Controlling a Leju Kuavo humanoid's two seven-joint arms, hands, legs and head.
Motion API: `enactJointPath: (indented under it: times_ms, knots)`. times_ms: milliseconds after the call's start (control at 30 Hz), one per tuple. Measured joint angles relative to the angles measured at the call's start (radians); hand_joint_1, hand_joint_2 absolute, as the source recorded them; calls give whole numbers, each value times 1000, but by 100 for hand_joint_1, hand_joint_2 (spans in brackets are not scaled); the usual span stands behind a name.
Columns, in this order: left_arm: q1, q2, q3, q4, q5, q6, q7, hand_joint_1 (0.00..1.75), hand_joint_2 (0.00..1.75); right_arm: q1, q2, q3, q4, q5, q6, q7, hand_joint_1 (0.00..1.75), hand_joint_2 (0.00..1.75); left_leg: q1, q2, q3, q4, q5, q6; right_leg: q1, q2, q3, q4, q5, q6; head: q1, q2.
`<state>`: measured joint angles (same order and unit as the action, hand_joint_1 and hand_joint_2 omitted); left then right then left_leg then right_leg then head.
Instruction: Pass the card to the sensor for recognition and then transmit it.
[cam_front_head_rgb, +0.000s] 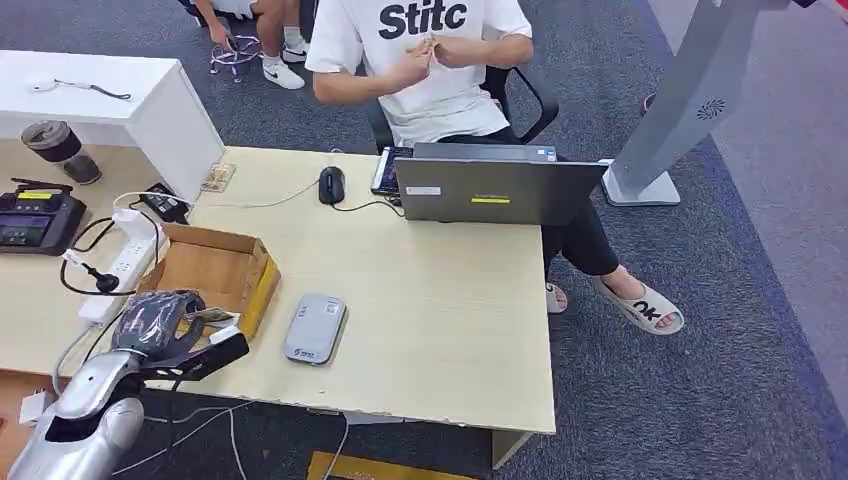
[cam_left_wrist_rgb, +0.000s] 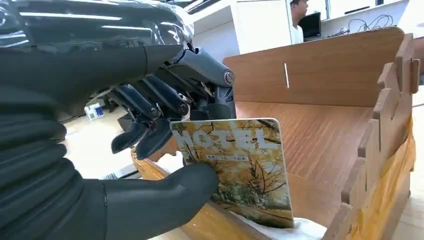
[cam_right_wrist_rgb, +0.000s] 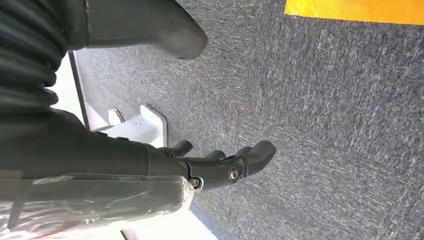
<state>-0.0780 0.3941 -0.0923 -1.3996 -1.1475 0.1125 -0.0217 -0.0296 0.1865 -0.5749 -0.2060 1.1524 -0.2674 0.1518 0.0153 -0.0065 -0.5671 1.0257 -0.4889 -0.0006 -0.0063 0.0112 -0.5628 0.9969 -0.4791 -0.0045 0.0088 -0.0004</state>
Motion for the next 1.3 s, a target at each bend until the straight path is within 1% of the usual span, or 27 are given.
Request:
enactJointPath:
  times_ms: [200, 300, 367, 500, 533, 567, 633, 800, 1000, 1300]
  knots:
    - [2, 1, 0, 0, 2, 0, 0, 162, 175, 0, 0, 0, 0, 1, 0, 0, 0, 175, 0, 0, 0, 0, 0, 0, 0, 0, 0, 0, 0, 0, 0, 0]
    - [2, 9, -1, 0, 2, 0, 0, 162, 175, 0, 0, 0, 0, 1, 0, 0, 0, 175, 0, 0, 0, 0, 0, 0, 0, 0, 0, 0, 0, 0, 0, 0]
    - [2, 11, -1, 0, 2, 1, 1, 168, 175, 0, 0, 0, 0, 1, 0, 0, 0, 175, 0, 0, 0, 0, 0, 0, 0, 0, 0, 0, 0, 0, 0, 0]
    - [-3, 31, -4, -3, -19, 7, 3, 168, 175, 0, 0, 0, 0, 3, 0, -1, 0, 175, 0, 0, 0, 0, 0, 0, 0, 0, 0, 0, 0, 0, 0, 0]
    - [-7, 37, -4, -5, -20, 7, 4, 164, 175, 0, 0, 0, 0, 2, 0, -1, 0, 175, 0, 0, 0, 0, 0, 0, 0, 0, 0, 0, 0, 0, 0, 0]
    - [-12, 44, -4, -6, -21, 7, 4, 171, 175, 0, 0, 0, 0, 3, 0, -1, 0, 175, 0, 0, 0, 0, 0, 0, 0, 0, 0, 0, 0, 0, 0, 0]
    - [-20, 53, -4, -8, -22, 7, 5, 175, 175, 0, 0, 0, 0, 3, 0, -1, 0, 175, 0, 0, 0, 0, 0, 0, 0, 0, 0, 0, 0, 0, 0, 0]
    - [-73, 77, -4, -19, -15, 3, 11, 175, 175, 0, 0, 0, 0, 4, 0, -5, 0, 175, 0, 0, 0, 0, 1, -1, 0, 0, 0, 1, 0, 0, 0, 0]
    - [-150, 123, -3, -26, -3, -11, 0, 175, 175, 0, 0, 0, 0, 17, 0, -9, 0, 175, 0, 0, 0, 0, 1, -1, 0, 0, 0, 1, 1, -1, 0, 0]
    - [-166, 139, -3, -29, -10, -9, 0, 175, 175, 0, 0, 0, 0, 18, 0, -11, 0, 175, 0, 0, 0, 0, 1, -1, 0, 0, 0, 1, 1, -1, 0, 0]
